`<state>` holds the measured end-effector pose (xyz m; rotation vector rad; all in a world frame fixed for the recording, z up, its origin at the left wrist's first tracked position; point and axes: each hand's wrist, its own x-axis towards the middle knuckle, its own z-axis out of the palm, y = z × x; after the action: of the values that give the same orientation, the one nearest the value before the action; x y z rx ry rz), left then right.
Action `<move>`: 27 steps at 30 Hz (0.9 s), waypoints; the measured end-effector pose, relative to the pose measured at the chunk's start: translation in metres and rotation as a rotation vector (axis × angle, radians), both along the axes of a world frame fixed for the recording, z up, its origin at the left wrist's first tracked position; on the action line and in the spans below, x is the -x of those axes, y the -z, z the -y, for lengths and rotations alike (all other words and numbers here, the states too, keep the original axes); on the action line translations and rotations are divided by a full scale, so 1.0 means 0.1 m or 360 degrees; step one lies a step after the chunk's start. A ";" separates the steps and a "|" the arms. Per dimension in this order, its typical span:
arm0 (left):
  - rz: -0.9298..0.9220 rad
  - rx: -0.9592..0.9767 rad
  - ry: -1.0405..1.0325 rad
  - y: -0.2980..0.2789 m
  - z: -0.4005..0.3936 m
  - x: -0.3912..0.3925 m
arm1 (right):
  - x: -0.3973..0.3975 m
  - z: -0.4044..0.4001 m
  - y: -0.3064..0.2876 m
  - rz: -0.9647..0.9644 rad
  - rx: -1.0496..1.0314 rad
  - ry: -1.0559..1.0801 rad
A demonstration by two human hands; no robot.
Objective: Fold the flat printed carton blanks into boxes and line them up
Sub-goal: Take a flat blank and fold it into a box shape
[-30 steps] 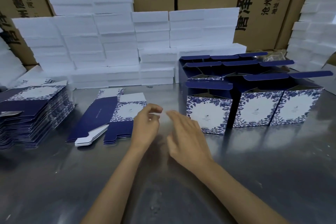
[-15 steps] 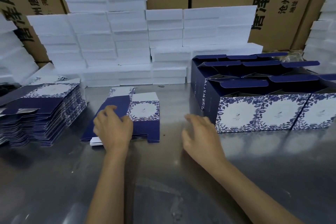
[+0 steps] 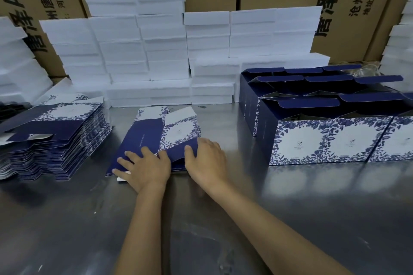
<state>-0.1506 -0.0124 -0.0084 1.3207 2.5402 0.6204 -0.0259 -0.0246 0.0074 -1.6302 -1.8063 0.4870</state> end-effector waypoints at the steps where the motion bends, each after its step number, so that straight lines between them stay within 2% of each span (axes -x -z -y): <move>1: 0.0031 -0.0013 0.0005 -0.01 0.00 0.00 | 0.01 -0.02 -0.04 -0.0254 0.0035 -0.0009; 4: 0.0159 -0.0145 0.0020 -0.06 0.02 -0.01 | 0.03 -0.05 -0.14 -0.1260 0.0398 -0.0052; 6: 0.0207 -0.0387 -0.0018 -0.08 0.06 -0.01 | -0.01 -0.08 -0.13 -0.1579 0.0457 -0.0027; 10: 0.0299 -0.0976 -0.0193 -0.15 0.08 0.03 | -0.25 -0.08 -0.13 -0.2053 0.0344 -0.0019; 11: 0.0459 -0.1107 -0.0179 -0.17 0.07 0.06 | -0.35 -0.08 -0.14 -0.2149 0.0316 -0.0005; 12: 0.0739 -0.1202 -0.0127 -0.19 0.06 0.08 | -0.45 -0.08 -0.14 -0.2223 0.0296 -0.0002; 16: 0.2135 -0.1275 0.0247 -0.26 0.05 0.04 | -0.76 -0.02 -0.05 -0.2409 0.0363 -0.0128; 18: 0.2395 -0.1233 0.0334 -0.27 0.05 -0.03 | -0.82 0.02 0.04 -0.2402 0.0448 -0.0235; 21: 0.2466 -0.1171 0.0309 -0.28 0.10 -0.12 | -0.87 0.03 0.09 -0.2367 0.0551 -0.0328; 23: 0.2404 -0.1169 0.0427 -0.29 0.14 -0.15 | -0.91 0.02 0.07 -0.2365 0.0600 -0.0347; 25: 0.2103 -0.1105 0.0541 -0.31 0.18 -0.19 | -0.95 0.02 0.06 -0.2363 0.0652 -0.0347; 27: 0.1585 -0.1118 0.0670 -0.34 0.20 -0.25 | -0.98 0.03 0.04 -0.2296 0.0691 -0.0330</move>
<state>-0.1253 -0.0329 0.0252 1.1862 1.2339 1.6296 0.0723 -0.0274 0.0034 -0.7780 -0.7323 1.6764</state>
